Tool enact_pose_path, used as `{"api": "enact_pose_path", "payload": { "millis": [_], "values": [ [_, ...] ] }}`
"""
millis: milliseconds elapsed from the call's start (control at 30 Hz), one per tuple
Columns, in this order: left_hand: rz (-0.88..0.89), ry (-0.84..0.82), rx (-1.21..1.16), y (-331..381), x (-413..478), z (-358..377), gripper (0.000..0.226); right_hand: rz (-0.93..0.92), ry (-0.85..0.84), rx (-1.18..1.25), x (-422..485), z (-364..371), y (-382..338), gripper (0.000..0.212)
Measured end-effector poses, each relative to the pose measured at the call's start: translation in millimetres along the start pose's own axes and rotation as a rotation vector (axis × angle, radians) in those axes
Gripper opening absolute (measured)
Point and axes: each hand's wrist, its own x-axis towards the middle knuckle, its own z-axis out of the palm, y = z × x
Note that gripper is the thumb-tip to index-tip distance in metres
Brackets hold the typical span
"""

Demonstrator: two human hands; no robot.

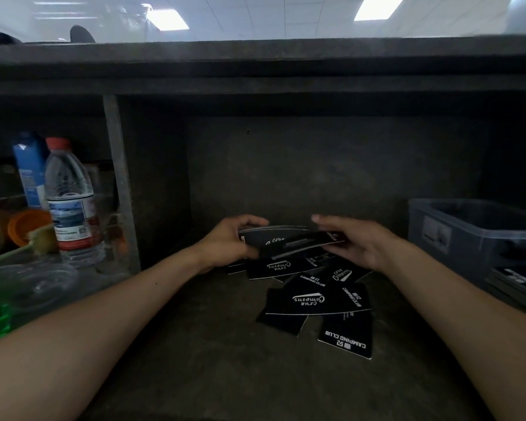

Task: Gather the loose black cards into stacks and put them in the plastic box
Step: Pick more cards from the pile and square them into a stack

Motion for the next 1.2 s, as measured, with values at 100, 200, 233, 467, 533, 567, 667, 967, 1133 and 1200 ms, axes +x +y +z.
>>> {"api": "enact_pose_path", "payload": {
  "millis": [100,200,233,467,533,567,667,967,1133,1200],
  "values": [
    [0.002,0.006,0.010,0.9,-1.3,0.3,0.073,0.075,-0.111,0.076,-0.1,-0.6,-2.2,0.036],
    [0.011,0.028,0.006,1.7,-2.1,2.5,0.077,0.098,-0.146,0.062,-2.0,-0.6,-2.3,0.034],
    [0.013,0.031,0.001,1.8,-2.3,2.5,0.077,0.081,-0.147,0.015,-2.3,-0.4,-1.2,0.036],
    [0.025,-0.001,0.050,-0.4,-2.1,2.6,0.070,-0.119,0.078,-0.424,5.5,8.2,18.8,0.035],
    [0.045,0.006,0.042,-1.3,-0.9,3.0,0.072,-0.171,0.106,-0.479,6.7,10.1,22.4,0.033],
    [0.049,0.007,0.044,-1.4,-0.5,3.1,0.073,-0.209,0.118,-0.495,7.0,10.2,23.4,0.031],
    [0.062,0.005,0.045,-2.2,0.5,3.0,0.074,-0.291,0.123,-0.583,4.4,10.1,24.4,0.028],
    [0.095,0.002,0.084,-1.8,0.1,2.9,0.069,-0.281,0.313,-0.029,-1.0,-0.9,-5.5,0.022],
    [0.083,-0.004,0.071,-2.0,0.1,3.9,0.065,-0.371,0.446,0.180,-9.7,-9.7,-21.6,0.012],
    [0.079,-0.002,0.075,-2.1,0.7,3.2,0.063,-0.439,0.444,0.186,-11.4,-9.1,-23.0,0.012]
  ]
}}
